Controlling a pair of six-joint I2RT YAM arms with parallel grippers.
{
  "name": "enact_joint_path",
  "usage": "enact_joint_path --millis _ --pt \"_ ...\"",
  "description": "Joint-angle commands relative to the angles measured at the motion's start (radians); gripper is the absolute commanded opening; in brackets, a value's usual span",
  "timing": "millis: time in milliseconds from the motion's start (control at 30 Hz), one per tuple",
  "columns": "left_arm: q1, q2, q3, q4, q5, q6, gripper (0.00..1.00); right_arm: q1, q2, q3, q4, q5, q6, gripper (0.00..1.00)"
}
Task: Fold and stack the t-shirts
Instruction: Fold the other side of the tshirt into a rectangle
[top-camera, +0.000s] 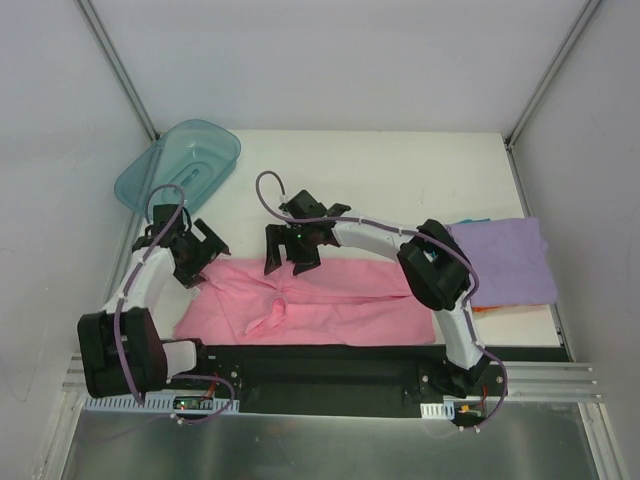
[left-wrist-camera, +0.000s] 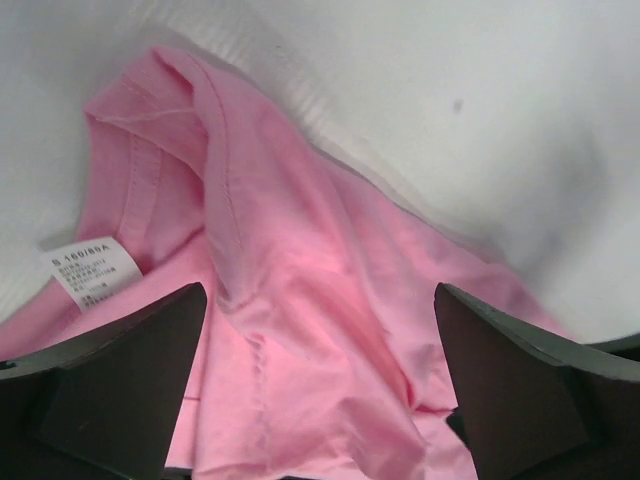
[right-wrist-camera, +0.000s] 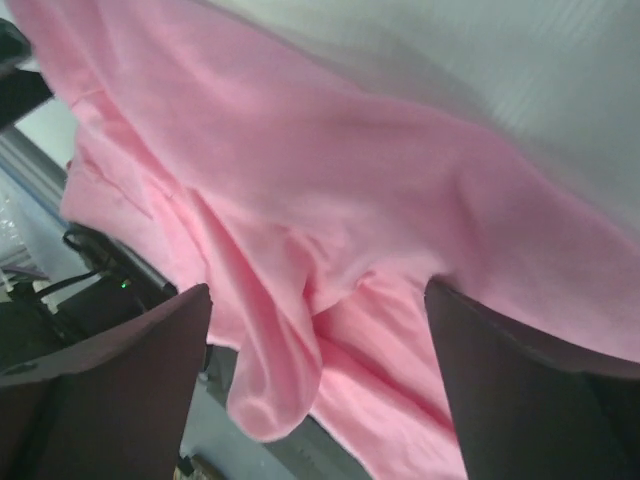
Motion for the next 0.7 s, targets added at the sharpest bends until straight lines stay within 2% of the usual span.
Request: enact_joint_path --millis 0,167,267,367,500,667 --pt "0.006 -0.184 0.017 -0.046 0.047 -0.05 0.99 0.017 -0.161 -0.012 -0.046 -0.062 -0.064 0.96" --pt "0.008 -0.302 0.017 -0.082 0.059 -0.059 0.99 0.06 -0.238 -0.05 0.018 -0.131 -0.076 0.97" --pt "0.009 -0.309 0.019 -0.091 0.056 -0.056 0.99 0.088 -0.229 -0.043 0.116 -0.195 -0.068 0.96" --pt "0.008 -0.269 0.016 -0.088 0.067 -0.055 0.99 0.118 -0.187 -0.032 0.178 -0.281 -0.044 0.97" --pt "0.008 -0.172 0.031 -0.083 0.161 -0.021 0.99 0.147 -0.131 -0.018 0.205 -0.344 -0.031 0.97" --pt "0.008 -0.134 0.023 -0.066 0.16 -0.024 0.99 0.157 -0.114 -0.119 0.234 -0.338 -0.022 0.97"
